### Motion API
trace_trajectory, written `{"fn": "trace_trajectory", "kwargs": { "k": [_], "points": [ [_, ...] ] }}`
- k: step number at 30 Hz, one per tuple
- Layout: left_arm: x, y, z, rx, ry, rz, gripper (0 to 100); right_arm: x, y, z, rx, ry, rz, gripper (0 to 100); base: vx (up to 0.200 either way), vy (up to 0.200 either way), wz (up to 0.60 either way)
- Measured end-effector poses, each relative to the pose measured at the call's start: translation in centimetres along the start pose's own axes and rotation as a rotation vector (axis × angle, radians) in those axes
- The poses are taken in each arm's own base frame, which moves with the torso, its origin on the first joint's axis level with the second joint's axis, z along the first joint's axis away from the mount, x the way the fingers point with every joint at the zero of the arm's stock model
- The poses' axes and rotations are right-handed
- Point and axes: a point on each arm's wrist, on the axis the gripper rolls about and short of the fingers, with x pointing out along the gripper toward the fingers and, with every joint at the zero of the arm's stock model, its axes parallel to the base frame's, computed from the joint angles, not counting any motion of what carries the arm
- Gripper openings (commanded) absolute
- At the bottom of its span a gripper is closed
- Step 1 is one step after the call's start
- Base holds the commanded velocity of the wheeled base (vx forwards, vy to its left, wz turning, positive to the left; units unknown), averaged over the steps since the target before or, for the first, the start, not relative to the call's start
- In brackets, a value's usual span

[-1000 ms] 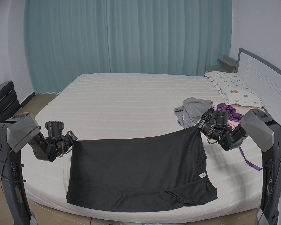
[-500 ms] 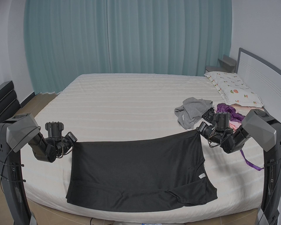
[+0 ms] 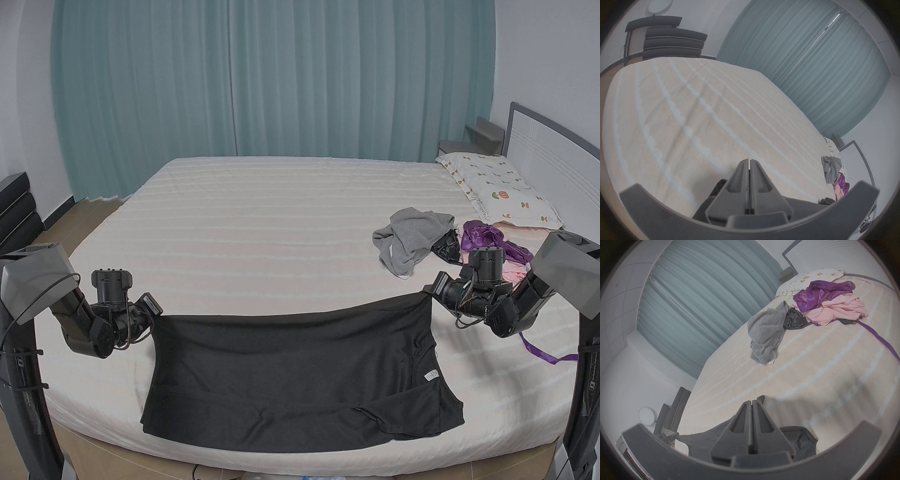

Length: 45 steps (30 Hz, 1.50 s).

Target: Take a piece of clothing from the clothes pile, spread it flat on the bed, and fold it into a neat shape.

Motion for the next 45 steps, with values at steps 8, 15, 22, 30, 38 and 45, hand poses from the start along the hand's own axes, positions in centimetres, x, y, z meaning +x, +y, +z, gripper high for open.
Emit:
{"fn": "trace_trajectory", "kwargs": {
  "k": [8,15,22,30,38,45],
  "points": [
    [-1.4,0.7,-1.0,0.039,0.026,0.018,0,-2.0,-1.0,-1.3,0.003,0.023,-0.011,0,0.000,0.000,0.00],
    [-2.6,1.9,-2.7,0.078,0.048,0.030,0,-3.8,-2.3,-3.4,-0.025,0.057,-0.013,0,0.000,0.000,0.00],
    [-4.1,3.0,-4.8,0.122,0.086,0.037,0,-5.4,-3.7,-5.6,-0.073,0.099,-0.020,0,0.000,0.000,0.00],
    [-5.3,3.6,-6.4,0.140,0.094,0.022,0,-6.6,-4.9,-7.5,-0.085,0.142,-0.031,0,0.000,0.000,0.00],
    [-5.7,4.4,-7.3,0.139,0.125,0.046,0,-7.7,-5.5,-8.6,-0.083,0.166,-0.035,0,0.000,0.000,0.00],
    [-5.3,5.0,-7.2,0.123,0.124,0.065,0,-8.0,-5.4,-8.3,-0.084,0.139,-0.013,0,0.000,0.000,0.00]
  ]
}}
